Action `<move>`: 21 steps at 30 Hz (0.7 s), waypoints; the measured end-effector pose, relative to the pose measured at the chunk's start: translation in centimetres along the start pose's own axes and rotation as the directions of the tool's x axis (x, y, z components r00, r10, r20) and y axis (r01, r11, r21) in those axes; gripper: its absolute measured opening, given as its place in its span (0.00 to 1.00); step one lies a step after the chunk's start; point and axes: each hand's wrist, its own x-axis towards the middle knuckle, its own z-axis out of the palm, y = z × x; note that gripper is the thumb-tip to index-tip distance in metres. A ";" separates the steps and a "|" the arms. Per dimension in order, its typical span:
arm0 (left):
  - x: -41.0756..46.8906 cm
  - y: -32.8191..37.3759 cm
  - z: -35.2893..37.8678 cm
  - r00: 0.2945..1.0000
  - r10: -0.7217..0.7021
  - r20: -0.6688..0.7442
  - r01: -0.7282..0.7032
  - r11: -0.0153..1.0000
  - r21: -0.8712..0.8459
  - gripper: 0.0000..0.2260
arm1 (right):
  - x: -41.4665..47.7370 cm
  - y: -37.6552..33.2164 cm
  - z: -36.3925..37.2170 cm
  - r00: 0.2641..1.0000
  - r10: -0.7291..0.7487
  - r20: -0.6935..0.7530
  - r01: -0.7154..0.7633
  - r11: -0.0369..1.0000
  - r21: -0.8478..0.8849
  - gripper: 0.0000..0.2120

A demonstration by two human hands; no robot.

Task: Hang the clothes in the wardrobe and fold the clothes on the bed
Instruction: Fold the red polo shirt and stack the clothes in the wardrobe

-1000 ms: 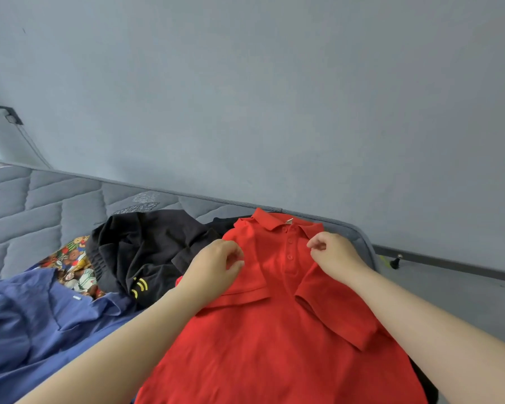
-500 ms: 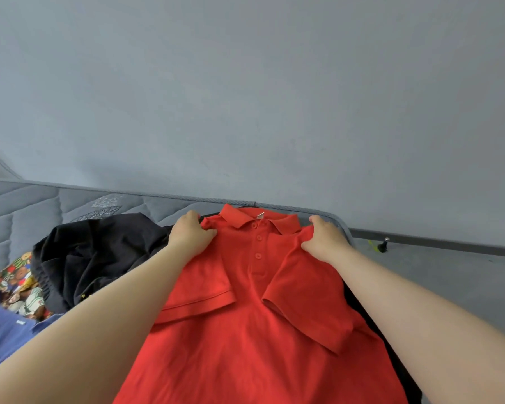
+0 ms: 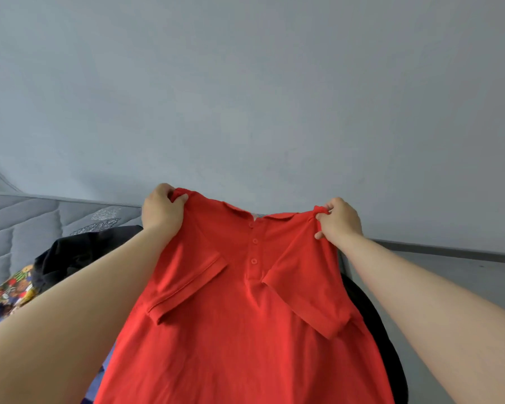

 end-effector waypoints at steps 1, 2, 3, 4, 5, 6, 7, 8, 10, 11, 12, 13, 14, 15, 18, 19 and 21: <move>0.0 0.2 -0.7 1.000 0.011 -0.017 -0.011 1.000 0.004 0.09 | -0.2 -0.1 -0.4 1.000 0.018 -0.003 -0.018 0.999 0.043 0.03; -0.2 0.3 -1.5 0.999 0.014 -0.030 -0.014 1.000 0.008 0.09 | -0.5 -0.2 -0.8 0.999 0.036 -0.006 -0.035 0.995 0.095 0.04; -0.3 0.4 -2.2 0.999 0.015 -0.042 -0.014 1.000 0.008 0.08 | -0.8 -0.3 -1.2 0.999 0.053 -0.006 -0.052 0.987 0.152 0.05; -0.5 0.5 -2.9 0.999 0.012 -0.052 -0.012 1.000 0.003 0.08 | -1.2 -0.5 -1.6 0.997 0.071 -0.002 -0.069 0.975 0.212 0.06; -0.7 0.6 -3.6 0.998 0.005 -0.059 -0.005 1.000 -0.006 0.09 | -1.6 -0.6 -2.0 0.996 0.087 0.005 -0.085 0.960 0.265 0.05; -1.0 0.8 -4.3 0.998 -0.004 -0.060 0.003 1.000 -0.017 0.09 | -2.0 -0.8 -2.4 0.995 0.097 0.010 -0.096 0.946 0.310 0.04; -1.4 1.0 -5.0 0.999 -0.012 -0.053 0.010 0.999 -0.031 0.09 | -2.5 -0.9 -2.8 0.995 0.100 0.008 -0.097 0.936 0.340 0.05; -1.7 1.1 -5.6 0.999 -0.018 -0.038 0.016 0.998 -0.053 0.08 | -3.0 -1.0 -3.1 0.995 0.097 0.004 -0.092 0.926 0.365 0.07; -2.6 1.2 -6.8 0.999 -0.036 0.015 0.038 0.988 -0.152 0.07 | -4.3 -1.2 -3.8 0.996 0.094 0.007 -0.089 0.911 0.402 0.09; -3.2 1.3 -7.3 0.998 -0.046 0.040 0.053 0.975 -0.215 0.06 | -5.2 -1.2 -4.3 0.996 0.090 0.014 -0.088 0.908 0.409 0.10; -3.9 1.3 -8.0 0.997 -0.051 0.061 0.065 0.960 -0.273 0.06 | -6.1 -1.2 -4.7 0.996 0.083 0.024 -0.086 0.907 0.413 0.10; -4.6 1.3 -8.7 0.996 -0.046 0.078 0.069 0.944 -0.322 0.06 | -7.1 -1.0 -5.1 0.997 0.073 0.036 -0.081 0.904 0.419 0.09; -5.4 1.3 -9.4 0.995 -0.037 0.090 0.067 0.929 -0.364 0.06 | -8.1 -0.8 -5.5 0.997 0.058 0.051 -0.074 0.898 0.433 0.08; -6.3 1.1 -10.1 0.995 -0.024 0.098 0.062 0.913 -0.404 0.05 | -9.3 -0.6 -6.0 0.997 0.044 0.062 -0.067 0.892 0.447 0.06; -9.1 0.2 -11.9 0.995 0.020 0.096 0.026 0.892 -0.451 0.03 | -13.1 0.6 -6.9 0.997 0.020 0.080 -0.058 0.859 0.509 0.04; -10.2 -0.2 -12.4 0.995 0.030 0.091 0.015 0.892 -0.451 0.04 | -14.5 1.0 -7.2 0.997 0.021 0.072 -0.056 0.849 0.525 0.03; -12.7 -1.0 -13.6 0.996 0.030 0.082 0.016 0.862 -0.506 0.06 | -17.7 2.0 -7.5 0.999 0.022 0.033 -0.036 0.846 0.532 0.03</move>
